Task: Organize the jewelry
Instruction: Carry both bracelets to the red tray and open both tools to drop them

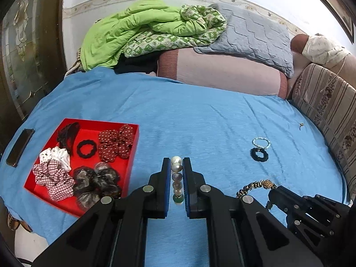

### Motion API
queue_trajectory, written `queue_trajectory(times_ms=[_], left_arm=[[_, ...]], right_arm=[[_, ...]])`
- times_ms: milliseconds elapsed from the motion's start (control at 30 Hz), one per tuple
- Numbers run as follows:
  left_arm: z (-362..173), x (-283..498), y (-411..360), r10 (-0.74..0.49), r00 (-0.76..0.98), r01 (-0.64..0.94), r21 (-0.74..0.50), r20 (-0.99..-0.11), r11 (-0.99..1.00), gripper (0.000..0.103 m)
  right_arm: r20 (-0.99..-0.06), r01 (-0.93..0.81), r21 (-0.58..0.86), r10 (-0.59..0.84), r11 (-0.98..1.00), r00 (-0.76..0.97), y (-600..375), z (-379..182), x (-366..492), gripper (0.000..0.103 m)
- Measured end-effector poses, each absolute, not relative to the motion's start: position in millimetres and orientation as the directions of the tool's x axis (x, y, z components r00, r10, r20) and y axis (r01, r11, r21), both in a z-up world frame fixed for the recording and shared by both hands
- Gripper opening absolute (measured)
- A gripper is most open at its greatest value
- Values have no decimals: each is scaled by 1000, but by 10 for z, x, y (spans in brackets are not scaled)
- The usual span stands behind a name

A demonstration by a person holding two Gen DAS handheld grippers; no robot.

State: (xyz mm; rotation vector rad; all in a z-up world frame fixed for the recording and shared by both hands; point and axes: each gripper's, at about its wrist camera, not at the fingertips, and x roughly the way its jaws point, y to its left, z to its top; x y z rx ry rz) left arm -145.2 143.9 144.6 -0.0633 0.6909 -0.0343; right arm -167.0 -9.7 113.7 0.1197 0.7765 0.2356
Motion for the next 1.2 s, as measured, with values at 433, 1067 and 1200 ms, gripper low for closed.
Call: queue_trajectory(times_ms=[433, 1067, 1200], left_arm=[[1569, -1545, 1845, -24, 798, -15, -59, -602, 998, 10], [1957, -757, 3052, 12, 785, -36, -27, -619, 999, 10], [1879, -506, 3192, 38, 771, -55, -7, -636, 998, 10]], right_arm=[[-694, -243, 161, 285, 956, 661, 347, 1163, -1593, 9], [-655, -428, 234, 467, 873, 594, 1374, 1384, -984, 9], [-650, -448, 254, 495, 857, 577, 1550, 1393, -827, 9]])
